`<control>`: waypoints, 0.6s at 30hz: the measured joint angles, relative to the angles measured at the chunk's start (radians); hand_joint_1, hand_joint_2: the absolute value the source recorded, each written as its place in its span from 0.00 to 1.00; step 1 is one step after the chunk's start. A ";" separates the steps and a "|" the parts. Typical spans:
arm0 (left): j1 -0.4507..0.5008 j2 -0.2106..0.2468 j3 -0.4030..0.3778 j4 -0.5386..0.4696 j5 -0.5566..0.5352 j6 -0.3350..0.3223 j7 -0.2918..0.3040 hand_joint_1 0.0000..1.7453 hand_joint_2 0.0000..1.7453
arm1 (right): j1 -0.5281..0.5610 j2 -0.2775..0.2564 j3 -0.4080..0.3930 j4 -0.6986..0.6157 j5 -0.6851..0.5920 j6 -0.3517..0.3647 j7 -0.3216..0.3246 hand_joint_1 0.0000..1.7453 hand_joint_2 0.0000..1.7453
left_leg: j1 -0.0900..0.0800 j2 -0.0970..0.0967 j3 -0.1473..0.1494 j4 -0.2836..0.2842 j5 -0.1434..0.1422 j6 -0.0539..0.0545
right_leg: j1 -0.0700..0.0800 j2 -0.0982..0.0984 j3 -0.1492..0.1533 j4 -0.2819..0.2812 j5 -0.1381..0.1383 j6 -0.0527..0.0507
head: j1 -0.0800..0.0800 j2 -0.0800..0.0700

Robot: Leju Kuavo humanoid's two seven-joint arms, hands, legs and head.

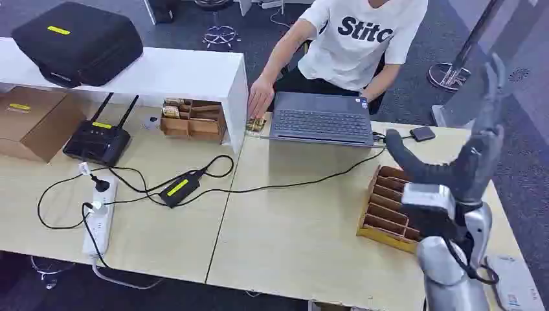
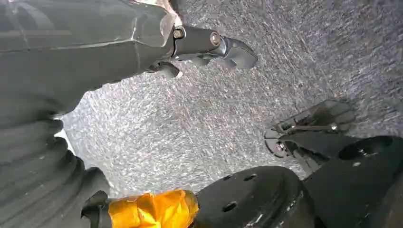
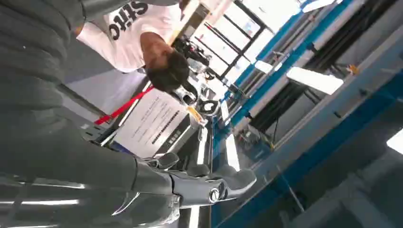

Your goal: Pass the card to the sensor for recognition and then transmit it.

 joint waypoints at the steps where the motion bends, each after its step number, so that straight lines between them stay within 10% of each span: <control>1: 0.000 0.003 -0.006 -0.005 -0.007 -0.006 0.002 0.00 1.00 | -0.054 -0.006 0.021 0.055 0.020 0.006 0.028 0.00 1.00 | 0.000 0.000 0.000 0.000 0.000 -0.001 | 0.000 0.000 0.000 0.000 0.000 0.000 | 0.000 0.000; 18: 0.000 0.017 -0.070 -0.040 -0.063 -0.037 0.022 0.00 1.00 | -0.594 0.006 0.246 0.769 0.400 -0.003 0.309 0.00 1.00 | 0.000 -0.003 -0.002 0.000 0.001 -0.001 | 0.000 -0.002 -0.001 0.000 0.000 0.000 | 0.000 0.000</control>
